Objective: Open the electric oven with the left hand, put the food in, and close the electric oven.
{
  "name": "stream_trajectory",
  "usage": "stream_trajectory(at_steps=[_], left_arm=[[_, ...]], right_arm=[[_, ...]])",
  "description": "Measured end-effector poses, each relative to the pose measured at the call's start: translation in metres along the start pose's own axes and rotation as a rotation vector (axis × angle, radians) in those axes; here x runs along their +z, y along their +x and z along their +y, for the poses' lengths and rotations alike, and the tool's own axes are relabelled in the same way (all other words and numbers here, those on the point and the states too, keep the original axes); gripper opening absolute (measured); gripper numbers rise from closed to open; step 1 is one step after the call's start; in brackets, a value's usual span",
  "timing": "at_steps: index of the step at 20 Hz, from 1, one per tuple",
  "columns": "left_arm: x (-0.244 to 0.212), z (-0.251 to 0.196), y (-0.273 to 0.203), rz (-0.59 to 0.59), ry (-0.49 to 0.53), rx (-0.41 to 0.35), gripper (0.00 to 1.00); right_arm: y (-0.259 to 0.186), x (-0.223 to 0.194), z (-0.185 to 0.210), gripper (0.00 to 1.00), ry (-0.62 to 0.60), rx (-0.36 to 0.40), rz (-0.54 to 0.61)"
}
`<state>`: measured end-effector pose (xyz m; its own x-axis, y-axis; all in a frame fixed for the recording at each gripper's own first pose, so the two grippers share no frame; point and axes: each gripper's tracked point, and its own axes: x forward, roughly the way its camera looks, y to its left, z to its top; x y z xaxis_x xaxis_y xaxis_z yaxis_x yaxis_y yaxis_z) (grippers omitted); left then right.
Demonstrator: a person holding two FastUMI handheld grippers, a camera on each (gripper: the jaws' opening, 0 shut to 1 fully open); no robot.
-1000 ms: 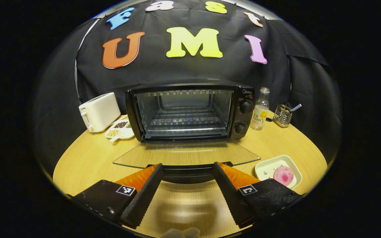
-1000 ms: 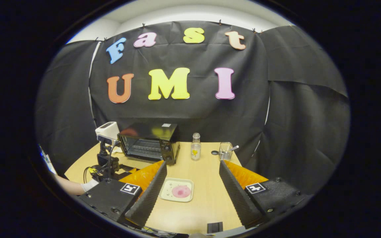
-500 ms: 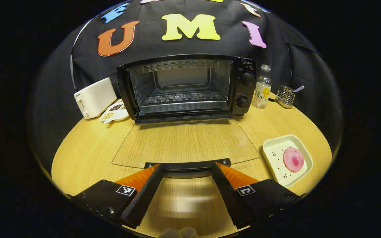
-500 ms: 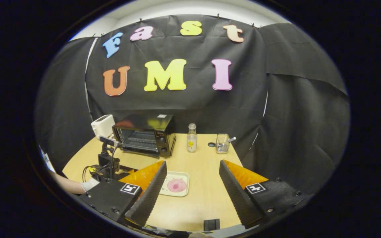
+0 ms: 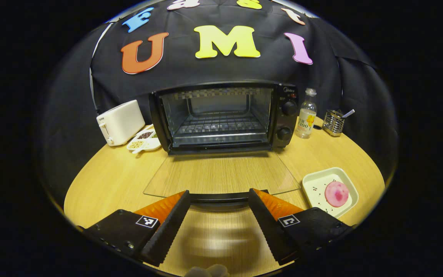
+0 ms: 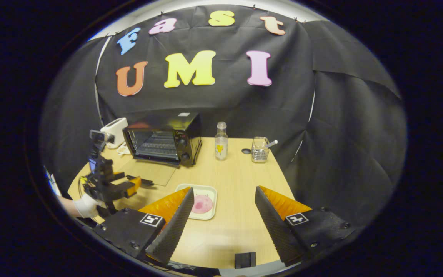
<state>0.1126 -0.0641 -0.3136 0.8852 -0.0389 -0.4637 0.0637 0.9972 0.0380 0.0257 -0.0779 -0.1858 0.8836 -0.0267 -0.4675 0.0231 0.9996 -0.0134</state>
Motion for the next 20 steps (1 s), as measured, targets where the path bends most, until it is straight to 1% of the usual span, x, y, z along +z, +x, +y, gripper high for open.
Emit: stream_trajectory(at_steps=[3, 5, 7, 8, 9, 10, 11, 12, 15, 16, 19, 20], left_arm=[[0.031, 0.018, -0.049, -0.085, -0.016, -0.001, 0.97], [0.048, 0.033, -0.089, -0.132, -0.032, -0.004, 0.97], [0.068, 0.047, -0.129, -0.179, -0.027, -0.002, 0.97], [0.079, 0.055, -0.147, -0.208, -0.017, 0.001, 0.97], [0.089, 0.061, -0.166, -0.236, -0.007, 0.006, 0.97], [0.100, 0.063, -0.182, -0.263, 0.000, 0.007, 0.97], [0.111, 0.066, -0.198, -0.287, 0.002, 0.013, 0.97], [0.121, 0.071, -0.211, -0.307, -0.003, 0.031, 0.97], [0.147, 0.077, -0.240, -0.339, -0.045, 0.080, 0.96], [0.156, 0.076, -0.246, -0.354, -0.054, 0.091, 0.97], [0.172, 0.075, -0.255, -0.359, -0.058, 0.132, 0.96], [0.175, 0.075, -0.255, -0.355, -0.060, 0.146, 0.96]], right_arm=[[0.029, -0.031, 0.002, 0.96, 0.019, 0.011, 0.082], [0.050, -0.048, 0.007, 0.94, 0.039, 0.021, 0.136], [0.070, -0.069, 0.015, 0.87, 0.057, 0.041, 0.194], [0.081, -0.077, 0.018, 0.78, 0.063, 0.048, 0.216], [0.092, -0.085, 0.018, 0.83, 0.063, 0.050, 0.239], [0.102, -0.091, 0.021, 0.77, 0.074, 0.062, 0.265], [0.111, -0.094, 0.025, 0.77, 0.092, 0.085, 0.285], [0.123, -0.100, 0.028, 0.74, 0.105, 0.096, 0.313], [0.154, -0.107, 0.029, 0.71, 0.126, 0.139, 0.373], [0.166, -0.108, 0.029, 0.63, 0.133, 0.151, 0.389], [0.191, -0.112, 0.031, 0.52, 0.194, 0.204, 0.464], [0.195, -0.114, 0.034, 0.46, 0.216, 0.226, 0.487]])
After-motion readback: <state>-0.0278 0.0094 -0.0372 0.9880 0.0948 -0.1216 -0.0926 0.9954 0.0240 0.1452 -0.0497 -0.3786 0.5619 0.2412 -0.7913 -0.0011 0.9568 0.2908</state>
